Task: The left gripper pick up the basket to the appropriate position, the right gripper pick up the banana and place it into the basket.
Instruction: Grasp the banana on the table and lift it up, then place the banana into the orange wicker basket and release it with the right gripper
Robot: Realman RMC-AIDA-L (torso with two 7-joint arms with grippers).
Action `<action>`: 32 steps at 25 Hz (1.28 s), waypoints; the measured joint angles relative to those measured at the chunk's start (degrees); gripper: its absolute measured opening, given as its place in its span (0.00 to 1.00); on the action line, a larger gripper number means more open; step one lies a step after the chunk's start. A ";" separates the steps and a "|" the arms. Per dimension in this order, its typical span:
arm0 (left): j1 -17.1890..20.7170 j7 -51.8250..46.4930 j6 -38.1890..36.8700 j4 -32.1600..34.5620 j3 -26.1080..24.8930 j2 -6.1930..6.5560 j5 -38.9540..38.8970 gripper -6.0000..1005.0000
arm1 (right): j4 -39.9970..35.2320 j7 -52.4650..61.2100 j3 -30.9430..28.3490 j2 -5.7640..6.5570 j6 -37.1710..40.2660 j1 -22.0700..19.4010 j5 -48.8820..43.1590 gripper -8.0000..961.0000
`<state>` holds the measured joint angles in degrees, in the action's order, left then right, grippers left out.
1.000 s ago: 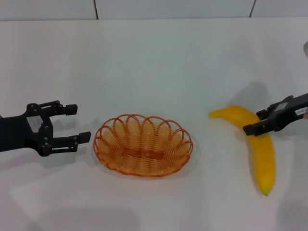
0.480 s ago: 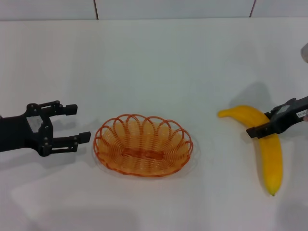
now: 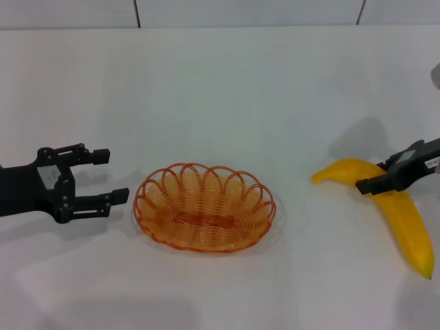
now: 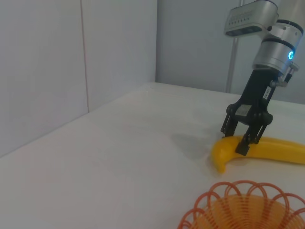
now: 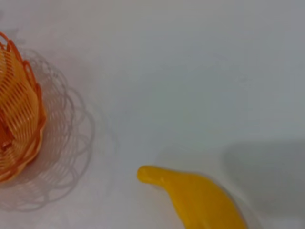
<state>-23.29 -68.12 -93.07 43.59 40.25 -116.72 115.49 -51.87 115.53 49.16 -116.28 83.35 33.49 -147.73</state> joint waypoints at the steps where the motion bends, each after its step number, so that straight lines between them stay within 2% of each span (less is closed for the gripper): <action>1: 0.01 0.00 0.00 0.00 0.00 0.00 0.00 0.82 | -0.08 -0.03 0.02 0.00 0.00 -0.02 -0.01 0.59; 7: 0.39 0.00 0.00 0.00 0.00 0.01 0.00 0.82 | -0.84 -0.01 0.06 -0.05 0.22 -0.02 0.39 0.56; 13: 0.63 0.00 -0.04 0.00 -0.87 0.08 0.01 0.82 | -8.38 0.12 -0.80 0.08 5.85 -0.28 3.21 0.56; 18: 1.22 0.01 -0.47 0.00 -1.48 0.18 0.55 0.82 | -18.42 -0.89 -0.56 0.08 13.70 -1.30 12.55 0.57; 24: 2.78 0.02 -2.72 0.73 -1.20 0.52 2.55 0.82 | -21.82 -3.99 0.35 0.07 20.12 -1.40 25.63 0.58; 28: 2.42 -0.43 -6.05 1.64 -1.48 0.95 4.41 0.82 | -21.37 -6.57 3.26 0.05 20.89 -1.33 30.48 0.59; 32: 2.17 -0.87 -6.46 2.36 -1.52 0.92 4.25 0.82 | -19.10 -11.95 10.92 0.03 20.90 -0.95 35.94 0.60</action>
<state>-21.12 -68.98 -99.53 45.95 38.73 -115.80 119.74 -70.97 103.58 60.07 -116.25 104.25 32.53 -111.79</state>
